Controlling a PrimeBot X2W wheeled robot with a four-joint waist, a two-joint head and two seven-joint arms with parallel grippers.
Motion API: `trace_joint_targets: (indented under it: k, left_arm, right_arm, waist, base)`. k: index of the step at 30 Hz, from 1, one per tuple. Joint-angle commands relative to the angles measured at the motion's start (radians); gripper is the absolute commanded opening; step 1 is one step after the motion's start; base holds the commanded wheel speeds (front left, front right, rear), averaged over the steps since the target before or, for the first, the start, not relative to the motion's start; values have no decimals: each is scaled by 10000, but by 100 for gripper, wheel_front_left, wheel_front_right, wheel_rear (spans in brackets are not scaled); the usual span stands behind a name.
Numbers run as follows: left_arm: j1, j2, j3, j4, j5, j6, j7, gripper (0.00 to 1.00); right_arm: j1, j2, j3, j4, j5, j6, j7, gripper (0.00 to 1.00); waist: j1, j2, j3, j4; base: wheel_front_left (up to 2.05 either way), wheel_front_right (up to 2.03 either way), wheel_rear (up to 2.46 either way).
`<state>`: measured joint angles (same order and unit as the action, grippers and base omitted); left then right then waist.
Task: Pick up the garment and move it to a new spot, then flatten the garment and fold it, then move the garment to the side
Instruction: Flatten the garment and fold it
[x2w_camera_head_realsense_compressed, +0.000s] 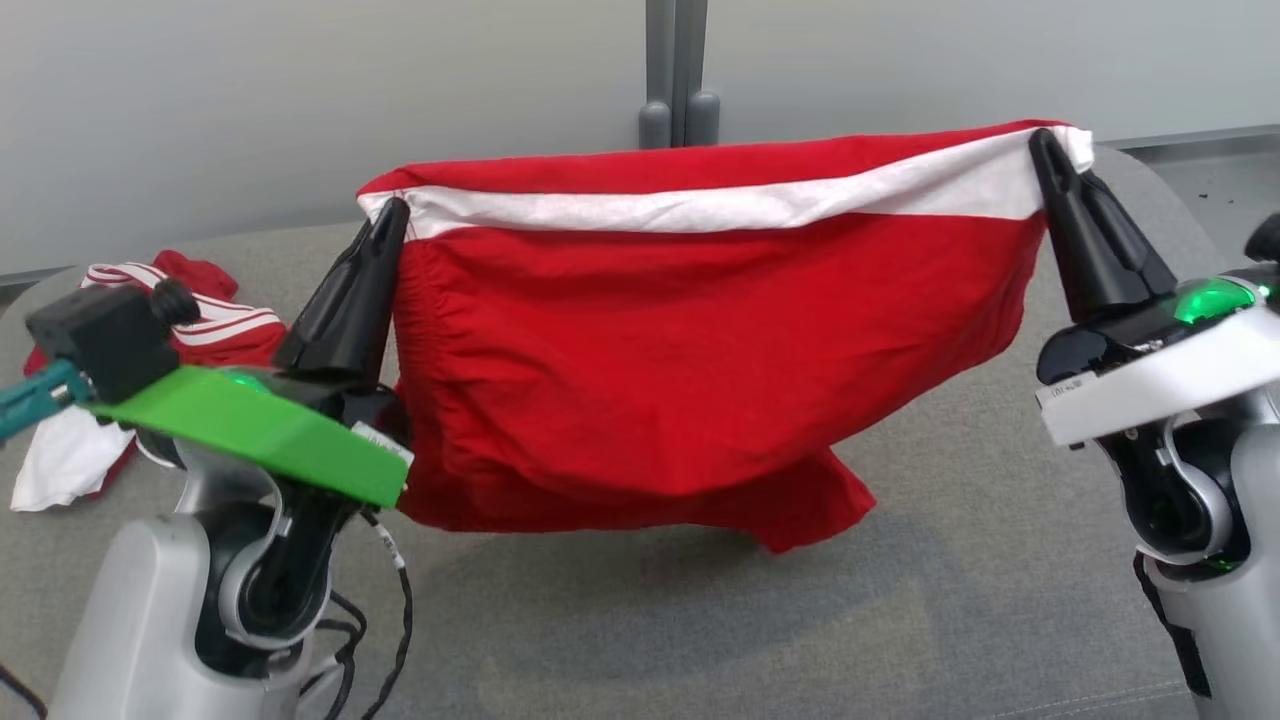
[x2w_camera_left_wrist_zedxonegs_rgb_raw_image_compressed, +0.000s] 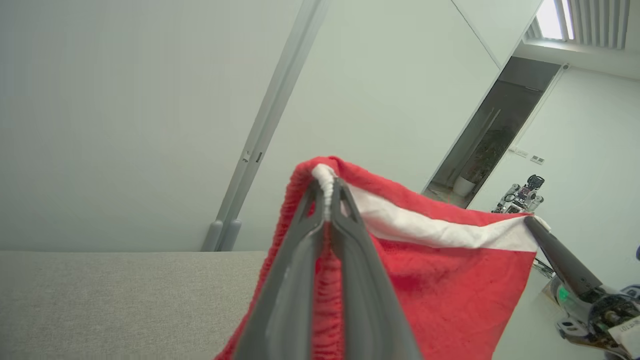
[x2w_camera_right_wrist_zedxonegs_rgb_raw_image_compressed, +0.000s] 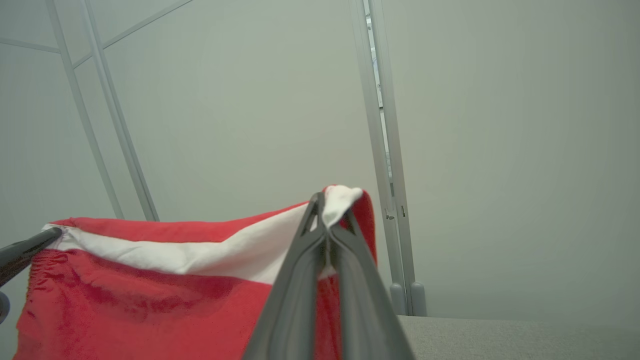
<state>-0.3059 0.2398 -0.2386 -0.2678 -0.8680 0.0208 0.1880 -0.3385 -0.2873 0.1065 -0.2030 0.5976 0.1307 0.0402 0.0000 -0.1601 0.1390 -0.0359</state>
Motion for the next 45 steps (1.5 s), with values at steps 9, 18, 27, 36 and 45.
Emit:
trace_joint_targets:
  k: [9,18,27,36,45]
  left_arm:
    - [-3585,241,25,3117,-176,-123,1222,0]
    - [-7785,-137,142,6255,732,-684,-328,0]
    - [-8105,233,-771,8795,1502,-1468,-2564,0]
    - [-5697,594,-2232,8556,-496,-1523,-3959,0]
    - [-3400,1118,-2597,6883,-1523,-1524,-4537,0]
  right_arm:
    - [-3637,455,838,2869,-206,2,148,0]
    - [-7728,1242,506,6169,-1387,1,-2073,0]
    - [-7352,1685,1805,7231,-1487,1,-2967,0]
    - [-4464,1312,2488,6689,-590,1,-3051,0]
    - [-2403,949,1826,5149,-943,1,-3054,0]
  waist:
    - [0,1,1757,-217]
    - [0,1,3255,-668]
    - [0,1,4498,-987]
    - [0,1,4765,-796]
    - [0,1,4202,-403]
  base:
    - [0,0,0]
    - [0,0,0]
    - [0,0,0]
    - [0,0,0]
    - [0,0,0]
